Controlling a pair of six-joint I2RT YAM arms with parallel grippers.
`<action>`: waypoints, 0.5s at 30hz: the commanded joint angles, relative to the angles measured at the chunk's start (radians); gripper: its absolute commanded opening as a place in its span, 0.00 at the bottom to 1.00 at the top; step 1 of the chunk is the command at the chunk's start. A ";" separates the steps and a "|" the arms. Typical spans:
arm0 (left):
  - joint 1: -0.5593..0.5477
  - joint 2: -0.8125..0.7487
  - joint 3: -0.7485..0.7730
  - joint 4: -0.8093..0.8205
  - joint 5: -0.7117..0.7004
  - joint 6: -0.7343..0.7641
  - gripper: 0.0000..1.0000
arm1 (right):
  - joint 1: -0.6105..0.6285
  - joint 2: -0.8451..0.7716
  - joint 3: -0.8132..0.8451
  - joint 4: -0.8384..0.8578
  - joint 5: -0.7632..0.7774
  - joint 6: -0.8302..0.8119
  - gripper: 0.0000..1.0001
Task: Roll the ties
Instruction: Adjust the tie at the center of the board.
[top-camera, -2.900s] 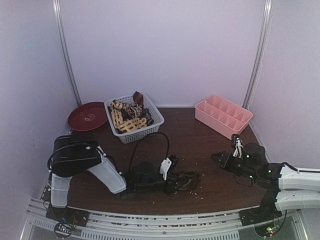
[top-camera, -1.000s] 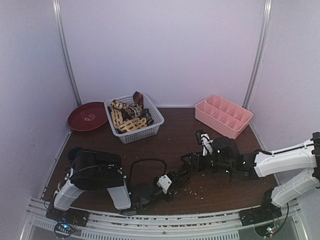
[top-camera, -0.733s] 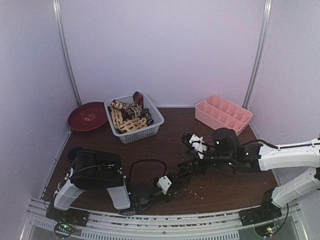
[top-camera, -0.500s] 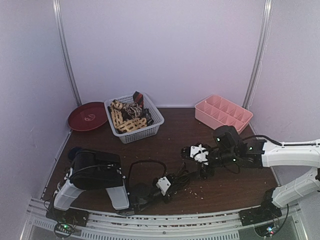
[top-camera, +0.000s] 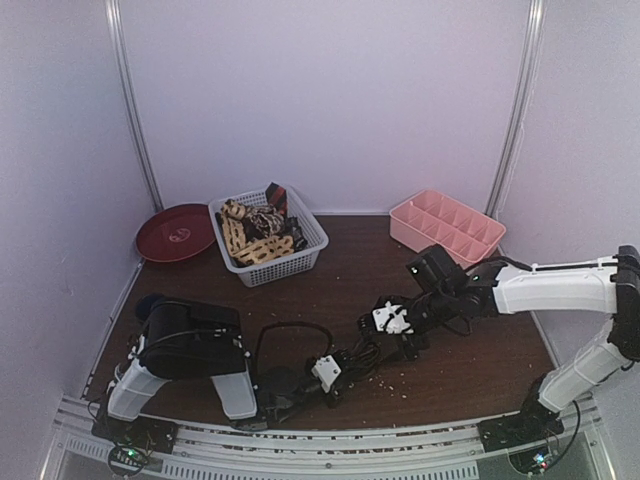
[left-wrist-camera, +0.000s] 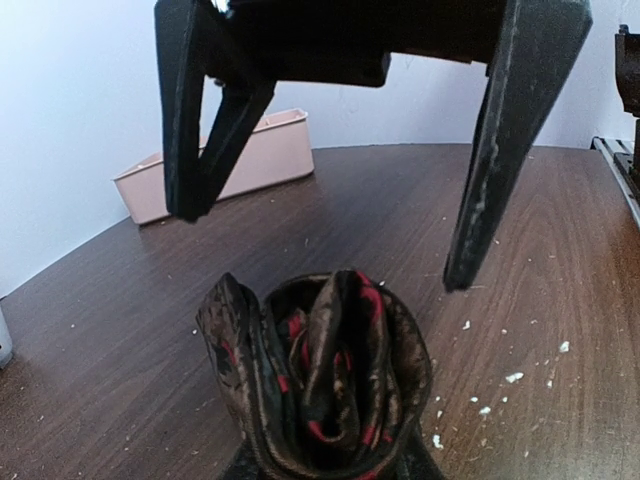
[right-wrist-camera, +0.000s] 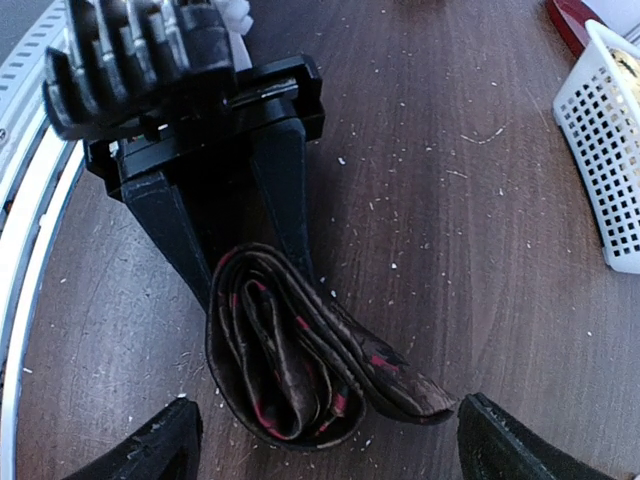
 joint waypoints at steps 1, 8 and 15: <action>-0.003 0.051 -0.042 0.106 0.046 0.018 0.25 | -0.002 0.088 0.054 -0.045 -0.068 -0.069 0.90; -0.004 0.049 -0.045 0.114 0.040 0.019 0.25 | 0.000 0.227 0.122 -0.073 -0.066 -0.124 0.90; -0.003 0.055 -0.046 0.119 0.037 0.022 0.24 | -0.001 0.289 0.142 -0.088 -0.011 -0.156 0.83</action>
